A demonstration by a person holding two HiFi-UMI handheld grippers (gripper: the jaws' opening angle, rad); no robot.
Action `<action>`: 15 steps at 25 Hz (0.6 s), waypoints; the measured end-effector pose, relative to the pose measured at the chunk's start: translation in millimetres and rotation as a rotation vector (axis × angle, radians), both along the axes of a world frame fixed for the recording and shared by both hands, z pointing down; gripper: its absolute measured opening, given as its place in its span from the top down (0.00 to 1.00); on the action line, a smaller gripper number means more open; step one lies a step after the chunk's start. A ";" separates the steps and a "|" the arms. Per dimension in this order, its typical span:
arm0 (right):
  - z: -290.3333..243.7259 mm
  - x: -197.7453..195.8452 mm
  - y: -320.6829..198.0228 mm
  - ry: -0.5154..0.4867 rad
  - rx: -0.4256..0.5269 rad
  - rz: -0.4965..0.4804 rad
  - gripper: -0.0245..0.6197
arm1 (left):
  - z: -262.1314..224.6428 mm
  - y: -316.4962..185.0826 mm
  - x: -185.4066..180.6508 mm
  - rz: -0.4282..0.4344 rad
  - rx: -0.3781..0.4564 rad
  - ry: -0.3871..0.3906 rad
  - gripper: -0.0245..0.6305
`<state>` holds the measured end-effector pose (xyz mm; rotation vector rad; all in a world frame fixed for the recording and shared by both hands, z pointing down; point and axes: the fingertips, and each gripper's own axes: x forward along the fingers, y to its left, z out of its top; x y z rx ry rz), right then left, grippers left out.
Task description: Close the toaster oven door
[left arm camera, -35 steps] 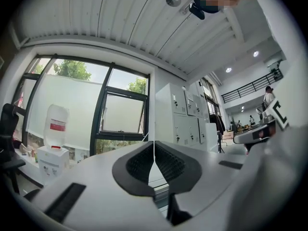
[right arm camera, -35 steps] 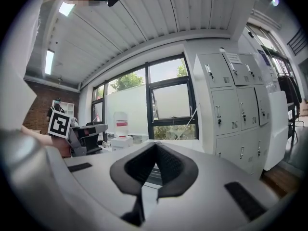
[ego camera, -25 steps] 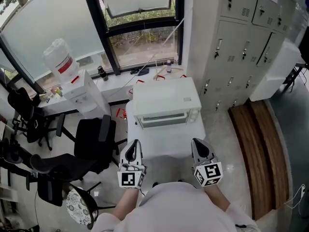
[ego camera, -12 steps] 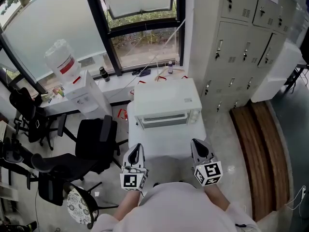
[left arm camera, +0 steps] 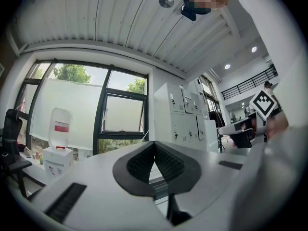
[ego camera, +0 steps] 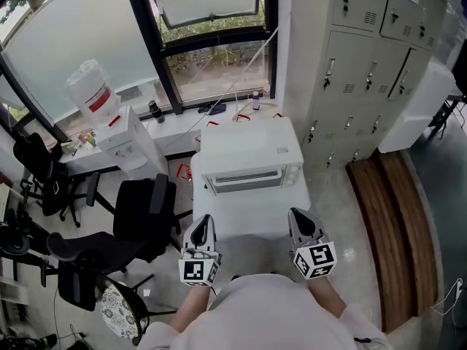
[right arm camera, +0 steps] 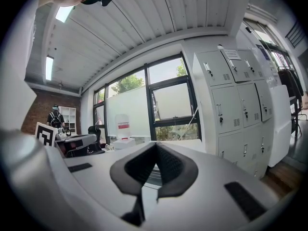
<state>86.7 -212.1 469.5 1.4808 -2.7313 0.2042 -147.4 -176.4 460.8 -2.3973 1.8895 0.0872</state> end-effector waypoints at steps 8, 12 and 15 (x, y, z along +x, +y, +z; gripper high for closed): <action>0.9 1.8 -1.7 -0.010 -0.002 0.006 0.95 | 1.0 -3.2 -0.2 0.007 -0.003 -0.001 0.93; 0.6 2.4 -1.2 -0.012 -0.002 0.008 0.95 | 1.8 -3.7 -1.4 0.007 -0.008 0.003 0.93; -0.5 3.0 -1.1 -0.013 -0.002 0.011 0.95 | 1.8 -3.9 -0.7 0.009 -0.013 0.003 0.93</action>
